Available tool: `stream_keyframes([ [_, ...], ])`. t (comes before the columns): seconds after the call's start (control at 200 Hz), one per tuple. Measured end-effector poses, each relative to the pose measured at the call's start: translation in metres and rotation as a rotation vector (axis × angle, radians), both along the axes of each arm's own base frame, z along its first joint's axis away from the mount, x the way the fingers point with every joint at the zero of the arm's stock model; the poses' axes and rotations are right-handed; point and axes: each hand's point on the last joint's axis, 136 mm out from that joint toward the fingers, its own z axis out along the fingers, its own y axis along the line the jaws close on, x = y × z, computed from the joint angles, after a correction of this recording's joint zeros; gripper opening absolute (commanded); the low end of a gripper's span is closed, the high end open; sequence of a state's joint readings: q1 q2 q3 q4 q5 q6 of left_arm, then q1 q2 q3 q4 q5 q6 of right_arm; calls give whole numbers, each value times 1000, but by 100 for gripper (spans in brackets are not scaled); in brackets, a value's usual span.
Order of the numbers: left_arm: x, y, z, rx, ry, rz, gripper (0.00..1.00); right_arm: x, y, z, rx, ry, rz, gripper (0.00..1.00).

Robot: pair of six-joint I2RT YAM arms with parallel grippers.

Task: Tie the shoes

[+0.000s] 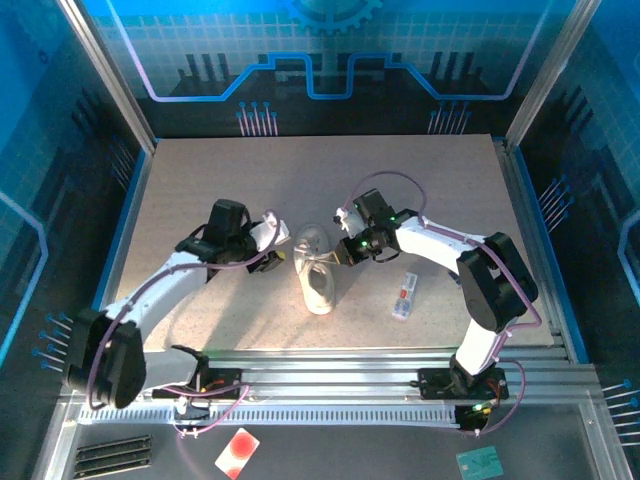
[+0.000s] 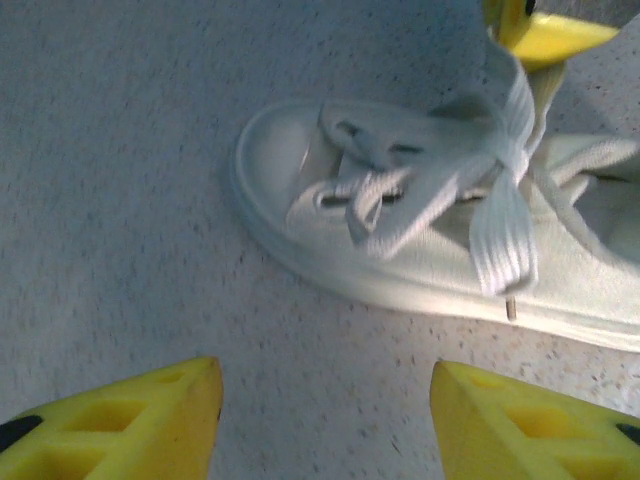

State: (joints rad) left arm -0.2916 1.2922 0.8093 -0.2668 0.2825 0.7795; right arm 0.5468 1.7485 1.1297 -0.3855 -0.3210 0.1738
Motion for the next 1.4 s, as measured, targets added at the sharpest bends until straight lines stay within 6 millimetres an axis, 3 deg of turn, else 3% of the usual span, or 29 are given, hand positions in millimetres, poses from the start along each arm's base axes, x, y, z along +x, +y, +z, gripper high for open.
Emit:
stream_keyframes([
  [0.16,13,-9,-15,59,-29,-109,58,2,1,2,-4,-5,8,5],
  [0.335,13,-19,-38,120,-34,-209,57,2,1,1,-11,-3,12,5],
  [0.58,20,-39,-40,142,-89,-294,53,2,1,-2,-19,10,13,4],
  [0.62,21,-42,-38,142,-98,-303,48,3,1,-2,-18,9,13,4],
  [0.66,21,-46,-36,141,-108,-313,37,3,1,-1,-16,6,13,4],
  [0.725,21,-49,-34,140,-118,-324,0,4,2,0,-15,3,13,4],
  [0.956,17,-44,-39,163,-94,-320,0,4,1,0,-20,6,11,0],
  [1.156,-4,-18,-53,193,-2,-262,0,2,-8,-9,-30,30,-12,0],
  [1.396,-18,-12,-62,180,63,-225,0,1,-12,-14,-28,46,-25,0],
])
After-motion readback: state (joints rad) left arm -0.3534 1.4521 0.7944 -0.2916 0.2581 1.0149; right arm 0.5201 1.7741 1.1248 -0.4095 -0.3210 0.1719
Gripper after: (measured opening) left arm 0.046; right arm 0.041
